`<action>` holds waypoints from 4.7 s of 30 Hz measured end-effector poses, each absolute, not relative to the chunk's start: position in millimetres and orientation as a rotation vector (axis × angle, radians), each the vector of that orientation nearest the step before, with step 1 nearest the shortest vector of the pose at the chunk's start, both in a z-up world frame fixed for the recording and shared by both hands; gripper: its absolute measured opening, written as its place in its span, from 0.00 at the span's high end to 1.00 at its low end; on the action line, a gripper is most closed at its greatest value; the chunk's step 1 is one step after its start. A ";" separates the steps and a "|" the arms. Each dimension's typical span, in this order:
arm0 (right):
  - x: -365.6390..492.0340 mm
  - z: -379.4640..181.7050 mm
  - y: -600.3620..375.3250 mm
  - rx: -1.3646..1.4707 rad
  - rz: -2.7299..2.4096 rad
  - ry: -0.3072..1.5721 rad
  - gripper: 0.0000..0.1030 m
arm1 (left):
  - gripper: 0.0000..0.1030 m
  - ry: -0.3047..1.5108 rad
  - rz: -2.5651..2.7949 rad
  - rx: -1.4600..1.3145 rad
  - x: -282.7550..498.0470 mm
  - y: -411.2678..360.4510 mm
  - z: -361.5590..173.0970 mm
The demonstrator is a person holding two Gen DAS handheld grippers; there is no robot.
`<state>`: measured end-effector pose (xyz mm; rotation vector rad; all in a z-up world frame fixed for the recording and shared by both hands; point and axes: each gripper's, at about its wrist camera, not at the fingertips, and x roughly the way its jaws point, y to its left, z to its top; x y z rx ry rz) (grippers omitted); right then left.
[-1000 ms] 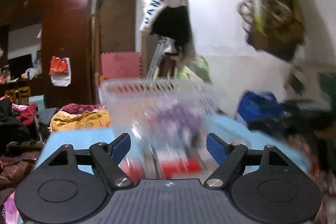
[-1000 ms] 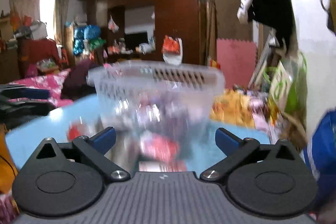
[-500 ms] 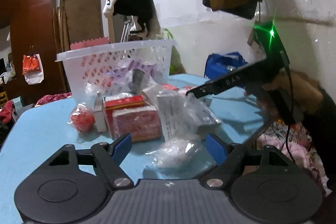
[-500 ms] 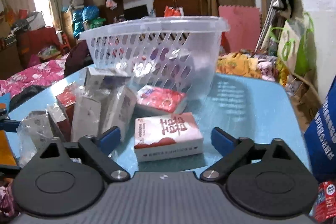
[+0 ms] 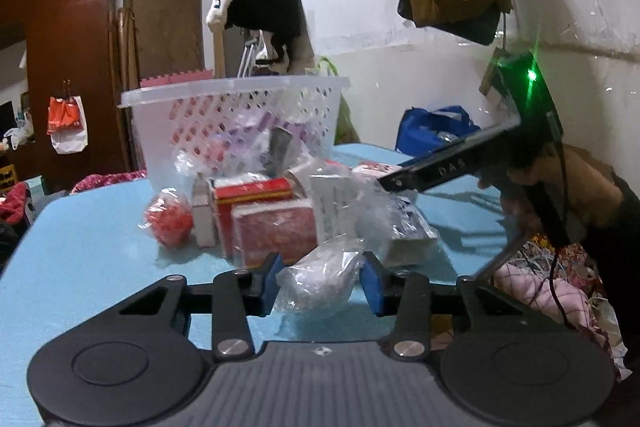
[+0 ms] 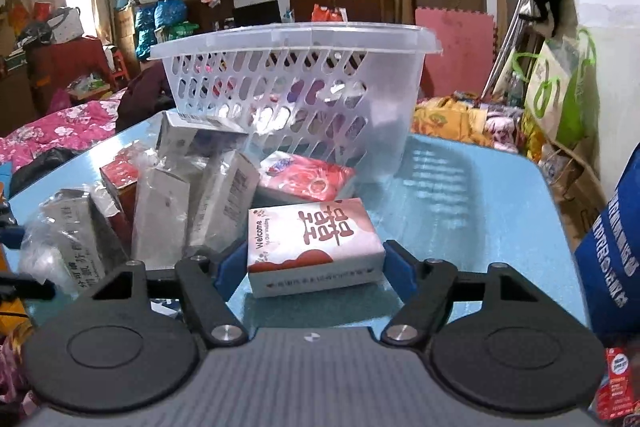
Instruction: Organize objects
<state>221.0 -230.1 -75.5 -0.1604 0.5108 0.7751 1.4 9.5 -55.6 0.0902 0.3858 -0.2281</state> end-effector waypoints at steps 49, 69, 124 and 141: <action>160.0 -65.4 -249.3 -0.048 0.916 0.417 0.00 | 0.22 0.231 -0.222 -0.088 12.9 30.8 -17.0; 151.2 -93.6 -247.2 -0.133 0.911 0.424 0.26 | 0.49 0.366 -0.265 -0.030 51.6 -5.1 -55.1; 213.6 -13.3 -219.0 -0.105 0.852 0.372 0.00 | 0.20 0.313 -0.063 -0.137 78.3 51.5 19.0; 141.1 -91.5 -198.1 -0.195 0.955 0.419 0.22 | 0.20 0.387 -0.077 -0.111 42.7 34.2 -41.0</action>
